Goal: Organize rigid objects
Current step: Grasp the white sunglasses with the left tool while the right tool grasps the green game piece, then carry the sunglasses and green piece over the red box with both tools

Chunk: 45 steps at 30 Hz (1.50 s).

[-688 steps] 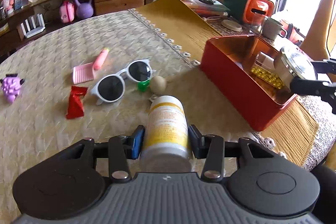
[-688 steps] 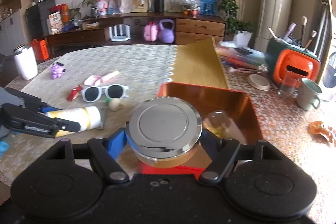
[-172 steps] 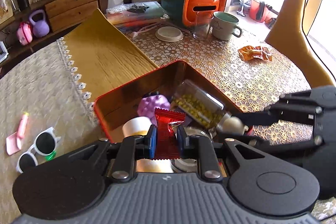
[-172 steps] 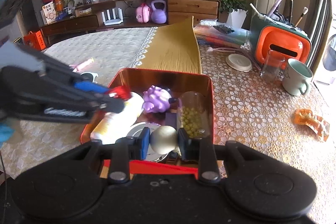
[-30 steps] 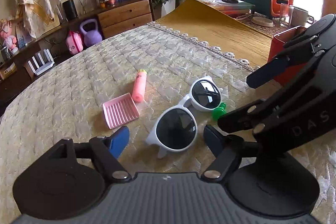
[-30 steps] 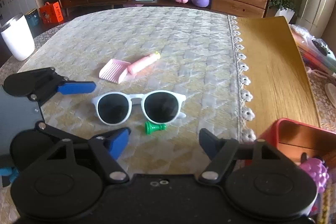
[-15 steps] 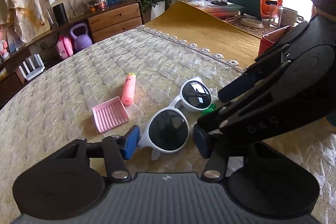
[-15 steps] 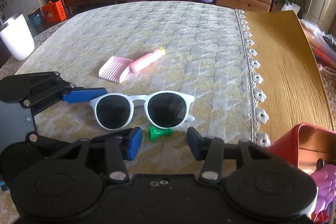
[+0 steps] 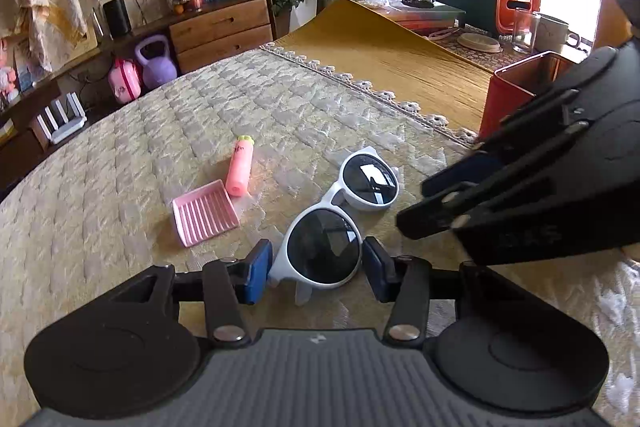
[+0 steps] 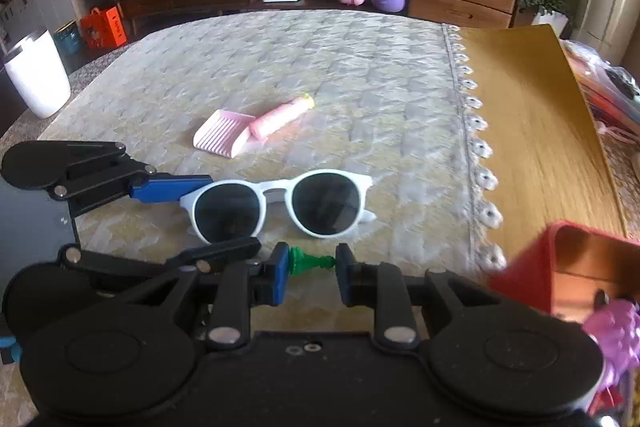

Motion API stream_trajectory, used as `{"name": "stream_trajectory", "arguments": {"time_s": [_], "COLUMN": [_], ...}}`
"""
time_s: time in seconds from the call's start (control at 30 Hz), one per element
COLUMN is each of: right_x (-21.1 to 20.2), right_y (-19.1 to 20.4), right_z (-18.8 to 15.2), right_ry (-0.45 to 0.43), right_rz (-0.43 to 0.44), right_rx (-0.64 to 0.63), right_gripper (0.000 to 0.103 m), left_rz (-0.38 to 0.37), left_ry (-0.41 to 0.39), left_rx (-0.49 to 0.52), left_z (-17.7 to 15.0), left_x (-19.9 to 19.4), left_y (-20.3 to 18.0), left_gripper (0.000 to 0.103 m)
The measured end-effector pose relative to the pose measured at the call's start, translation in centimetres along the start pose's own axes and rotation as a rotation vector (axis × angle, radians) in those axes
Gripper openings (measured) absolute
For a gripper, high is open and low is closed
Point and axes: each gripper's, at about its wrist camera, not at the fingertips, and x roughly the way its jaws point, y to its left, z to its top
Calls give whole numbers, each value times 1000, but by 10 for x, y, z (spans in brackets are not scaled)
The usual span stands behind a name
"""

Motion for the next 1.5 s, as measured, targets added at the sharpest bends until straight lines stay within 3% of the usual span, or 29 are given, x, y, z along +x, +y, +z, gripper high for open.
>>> {"name": "stream_trajectory", "arguments": {"time_s": [0.4,0.83,1.1,1.17,1.2,1.5], "right_x": [-69,-141,-174,-181,-184,-193], "right_y": [-7,-35,-62,-70,-74,-112], "right_z": [-36,-70,-86,-90,-91,-108], "right_ry": [-43,-114,-155,-164,-167,-169], "right_rz": [11,-15,-51,-62,-71,-136], "right_rx": [11,69,110,125,131,189], "right_gripper": [24,24,24,24,24,24], "left_rz": [23,98,107,106,106,100], "left_ry": [26,10,17,20,22,45], "left_rx": [-8,7,-37,-64,-76,-105], "left_z": [5,18,30,34,35,51], "left_x": [-40,-82,-95,-97,-99,-97], "left_y": [-28,-56,-63,-62,-62,-67], "left_gripper": [48,47,46,41,24,24]}}
